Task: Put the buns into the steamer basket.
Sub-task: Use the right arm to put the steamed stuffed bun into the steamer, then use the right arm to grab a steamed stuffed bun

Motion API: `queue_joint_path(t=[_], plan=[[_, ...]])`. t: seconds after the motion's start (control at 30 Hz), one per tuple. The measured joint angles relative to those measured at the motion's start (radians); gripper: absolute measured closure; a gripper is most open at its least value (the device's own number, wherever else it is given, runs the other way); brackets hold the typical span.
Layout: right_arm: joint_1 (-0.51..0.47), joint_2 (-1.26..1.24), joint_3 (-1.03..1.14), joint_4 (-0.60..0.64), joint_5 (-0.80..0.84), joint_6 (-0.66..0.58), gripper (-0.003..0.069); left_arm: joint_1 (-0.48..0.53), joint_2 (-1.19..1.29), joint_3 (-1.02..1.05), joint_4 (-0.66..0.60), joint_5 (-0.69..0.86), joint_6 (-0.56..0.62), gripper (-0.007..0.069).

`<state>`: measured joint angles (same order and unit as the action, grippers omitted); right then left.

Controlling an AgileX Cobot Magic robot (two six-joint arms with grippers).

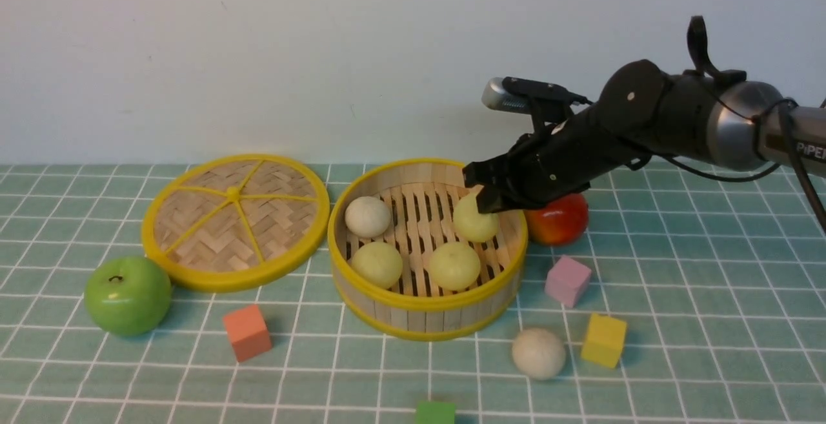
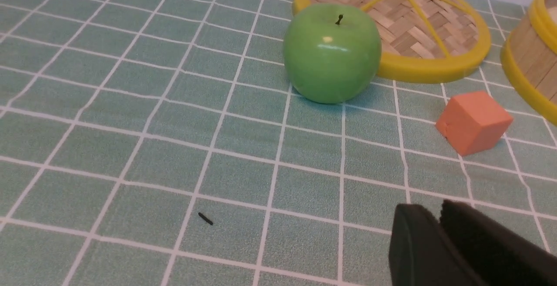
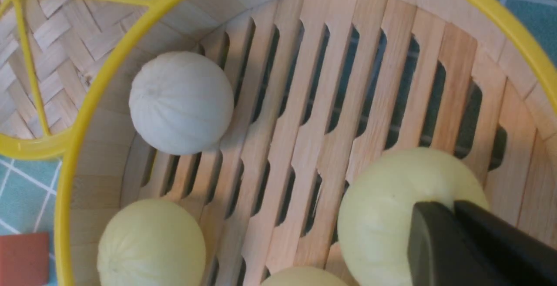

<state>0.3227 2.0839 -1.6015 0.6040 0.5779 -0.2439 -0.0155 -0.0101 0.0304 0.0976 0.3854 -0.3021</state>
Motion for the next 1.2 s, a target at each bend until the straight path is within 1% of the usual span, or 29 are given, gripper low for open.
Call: queue_joint_path(t=[0.07, 0.17, 0.2, 0.23, 0.33, 0.37, 0.43, 0.47, 0.5, 0.53, 0.57, 0.63, 0.67, 0.73, 0.77, 0.8, 0.83, 0.87, 1.0, 1.2], plan=[[0.0, 0.0, 0.0, -0.012, 0.01, 0.002, 0.0533, 0.0, 0.0, 0.0, 0.0, 0.0, 0.0, 0.0531], [-0.001, -0.022, 0.001, -0.035, 0.04, 0.004, 0.0422, 0.0, 0.0, 0.0, 0.0, 0.0, 0.0, 0.0529], [-0.001, -0.025, 0.001, -0.037, 0.043, 0.005, 0.0414, 0.0, 0.0, 0.0, 0.0, 0.0, 0.0, 0.0529], [-0.001, -0.05, 0.002, -0.056, 0.07, 0.005, 0.0356, 0.0, 0.0, 0.0, 0.0, 0.0, 0.0, 0.0526], [-0.001, -0.128, 0.002, -0.103, 0.174, 0.01, 0.0255, 0.0, 0.0, 0.0, 0.0, 0.0, 0.0, 0.0522], [-0.001, -0.155, 0.002, -0.122, 0.231, 0.023, 0.0232, 0.0, 0.0, 0.0, 0.0, 0.0, 0.0, 0.0522], [0.0, -0.173, 0.002, -0.136, 0.284, 0.042, 0.0221, 0.0, 0.0, 0.0, 0.0, 0.0, 0.0, 0.0521], [0.009, -0.19, 0.008, -0.172, 0.364, 0.084, 0.0213, 0.0, 0.0, 0.0, 0.0, 0.0, 0.0, 0.0518], [0.009, -0.191, 0.01, -0.172, 0.373, 0.09, 0.0213, 0.0, 0.0, 0.0, 0.0, 0.0, 0.0, 0.0517], [0.031, -0.198, 0.048, -0.212, 0.425, 0.139, 0.0216, 0.0, 0.0, 0.0, 0.0, 0.001, 0.0, 0.0515], [0.031, -0.198, 0.054, -0.212, 0.428, 0.144, 0.0217, 0.0, 0.0, 0.0, 0.0, 0.001, 0.0, 0.0515], [0.076, -0.197, 0.144, -0.25, 0.432, 0.178, 0.0242, 0.0, 0.0, 0.0, 0.001, 0.001, 0.0, 0.0512], [0.083, -0.196, 0.15, -0.253, 0.431, 0.18, 0.0246, 0.0, 0.0, 0.0, 0.001, 0.001, 0.0, 0.0512], [0.112, -0.194, 0.214, -0.26, 0.408, 0.211, 0.0286, 0.0, 0.0, 0.0, 0.003, 0.001, 0.0, 0.0512], [0.113, -0.194, 0.218, -0.26, 0.406, 0.212, 0.029, 0.0, 0.0, 0.0, 0.004, 0.001, 0.0, 0.0512], [0.118, -0.194, 0.242, -0.273, 0.377, 0.224, 0.0321, 0.0, 0.0, 0.0, 0.004, 0.001, 0.0, 0.0511], [0.118, -0.194, 0.244, -0.273, 0.373, 0.224, 0.0325, 0.0, 0.0, 0.0, 0.004, 0.001, 0.0, 0.051], [0.118, -0.194, 0.255, -0.287, 0.352, 0.236, 0.035, 0.0, 0.0, 0.0, 0.004, 0.001, 0.0, 0.0508], [0.118, -0.194, 0.272, -0.324, 0.33, 0.271, 0.0409, 0.0, 0.0, 0.0, 0.004, 0.002, 0.0, 0.0501], [0.118, -0.194, 0.274, -0.383, 0.314, 0.312, 0.0419, 0.0, 0.0, 0.0, 0.004, 0.002, 0.0, 0.05]])
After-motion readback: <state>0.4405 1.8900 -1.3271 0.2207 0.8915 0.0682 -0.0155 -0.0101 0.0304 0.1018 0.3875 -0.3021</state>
